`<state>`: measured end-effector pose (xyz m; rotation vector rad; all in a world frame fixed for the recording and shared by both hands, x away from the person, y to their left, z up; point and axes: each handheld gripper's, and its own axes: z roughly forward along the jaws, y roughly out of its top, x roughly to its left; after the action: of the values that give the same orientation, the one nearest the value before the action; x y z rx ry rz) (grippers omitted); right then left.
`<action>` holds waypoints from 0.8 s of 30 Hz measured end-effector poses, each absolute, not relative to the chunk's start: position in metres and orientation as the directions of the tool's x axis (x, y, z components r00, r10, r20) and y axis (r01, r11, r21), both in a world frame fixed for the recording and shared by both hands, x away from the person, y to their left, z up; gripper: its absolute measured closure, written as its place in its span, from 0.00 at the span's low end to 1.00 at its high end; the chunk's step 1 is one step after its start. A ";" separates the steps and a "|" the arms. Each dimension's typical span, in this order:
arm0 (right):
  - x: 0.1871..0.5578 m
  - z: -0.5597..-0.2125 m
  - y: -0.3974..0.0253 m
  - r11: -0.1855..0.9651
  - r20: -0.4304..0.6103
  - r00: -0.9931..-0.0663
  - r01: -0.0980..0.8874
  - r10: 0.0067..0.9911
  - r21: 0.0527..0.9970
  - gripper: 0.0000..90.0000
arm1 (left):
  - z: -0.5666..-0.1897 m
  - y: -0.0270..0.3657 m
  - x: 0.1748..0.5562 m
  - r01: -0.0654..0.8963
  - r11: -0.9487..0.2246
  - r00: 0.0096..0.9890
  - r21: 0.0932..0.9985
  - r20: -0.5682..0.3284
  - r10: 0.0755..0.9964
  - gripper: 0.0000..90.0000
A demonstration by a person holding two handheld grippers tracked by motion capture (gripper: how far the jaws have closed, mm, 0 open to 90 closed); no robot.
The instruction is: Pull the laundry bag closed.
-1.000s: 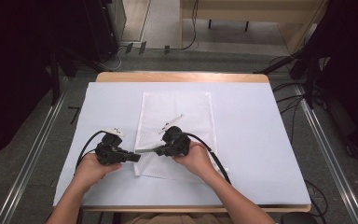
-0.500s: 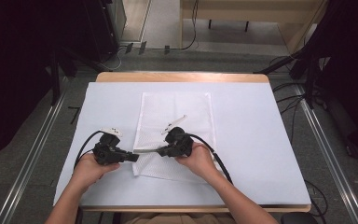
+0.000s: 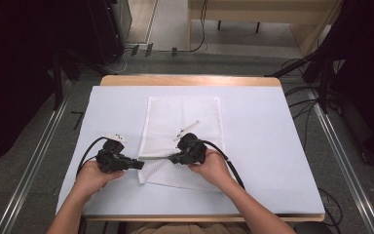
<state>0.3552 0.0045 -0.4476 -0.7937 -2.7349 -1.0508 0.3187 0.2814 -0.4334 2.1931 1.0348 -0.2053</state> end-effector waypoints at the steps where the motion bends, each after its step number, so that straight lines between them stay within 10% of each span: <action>1: 0.355 -0.448 0.003 0.621 0.277 -0.857 0.508 0.435 0.597 0.98 | -0.433 0.282 0.319 0.729 -0.442 0.670 0.523 -0.413 0.617 0.98; 24: 0.354 -0.450 -0.012 0.615 0.280 -0.850 0.519 0.447 0.594 0.98 | -0.434 0.286 0.318 0.718 -0.441 0.679 0.538 -0.406 0.611 0.98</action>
<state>0.3542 -0.0122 -0.4502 -0.8184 -2.7286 -1.0553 0.3179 0.2860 -0.4338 2.1859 1.0163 -0.1965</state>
